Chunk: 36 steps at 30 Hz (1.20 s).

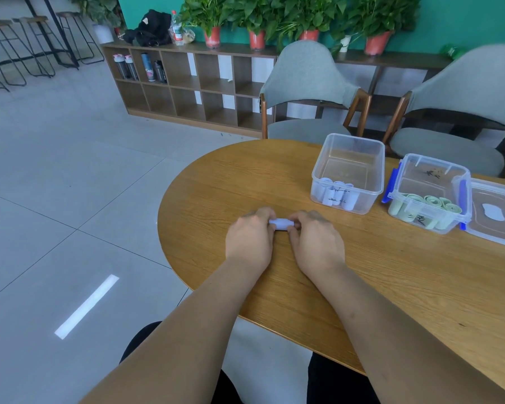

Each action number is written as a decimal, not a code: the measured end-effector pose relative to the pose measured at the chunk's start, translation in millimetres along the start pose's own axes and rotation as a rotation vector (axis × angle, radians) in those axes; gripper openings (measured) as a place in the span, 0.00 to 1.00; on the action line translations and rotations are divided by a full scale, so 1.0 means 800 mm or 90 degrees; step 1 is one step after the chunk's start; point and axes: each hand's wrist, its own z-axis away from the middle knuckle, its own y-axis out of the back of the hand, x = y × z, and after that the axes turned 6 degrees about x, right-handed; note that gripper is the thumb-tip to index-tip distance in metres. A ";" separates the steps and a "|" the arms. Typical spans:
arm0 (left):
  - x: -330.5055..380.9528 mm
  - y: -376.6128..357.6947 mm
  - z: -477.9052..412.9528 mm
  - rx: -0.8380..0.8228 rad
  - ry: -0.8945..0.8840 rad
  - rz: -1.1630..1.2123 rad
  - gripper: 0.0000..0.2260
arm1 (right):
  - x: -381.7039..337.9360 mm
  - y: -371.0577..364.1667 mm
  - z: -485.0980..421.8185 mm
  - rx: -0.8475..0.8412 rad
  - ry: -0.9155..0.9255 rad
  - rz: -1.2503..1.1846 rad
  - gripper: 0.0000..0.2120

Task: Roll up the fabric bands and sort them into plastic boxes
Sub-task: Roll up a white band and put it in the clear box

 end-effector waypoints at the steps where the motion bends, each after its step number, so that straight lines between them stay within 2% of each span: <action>1: 0.000 0.000 -0.001 -0.004 0.001 -0.001 0.07 | 0.000 -0.001 -0.001 -0.008 0.003 0.008 0.11; 6: -0.002 -0.005 -0.005 -0.030 -0.031 -0.030 0.13 | 0.005 -0.006 -0.008 -0.028 0.000 0.018 0.14; 14: -0.001 -0.010 -0.012 -0.049 -0.024 -0.040 0.18 | 0.011 -0.008 -0.019 -0.060 0.013 0.032 0.14; 18: -0.001 -0.008 -0.011 -0.058 -0.023 -0.040 0.17 | 0.012 -0.001 -0.015 -0.069 0.037 0.009 0.13; 23: 0.001 0.000 -0.009 -0.099 -0.018 0.049 0.14 | 0.020 0.014 -0.010 -0.103 0.008 -0.043 0.13; 27: 0.015 0.013 -0.008 -0.149 0.006 0.120 0.13 | 0.023 0.039 -0.002 -0.146 -0.052 -0.166 0.12; 32: 0.050 0.031 0.007 -0.134 0.099 0.359 0.18 | 0.032 0.066 0.018 -0.175 -0.167 -0.437 0.09; 36: 0.081 0.042 0.028 -0.116 0.119 0.473 0.19 | 0.034 0.097 0.040 -0.175 -0.200 -0.540 0.09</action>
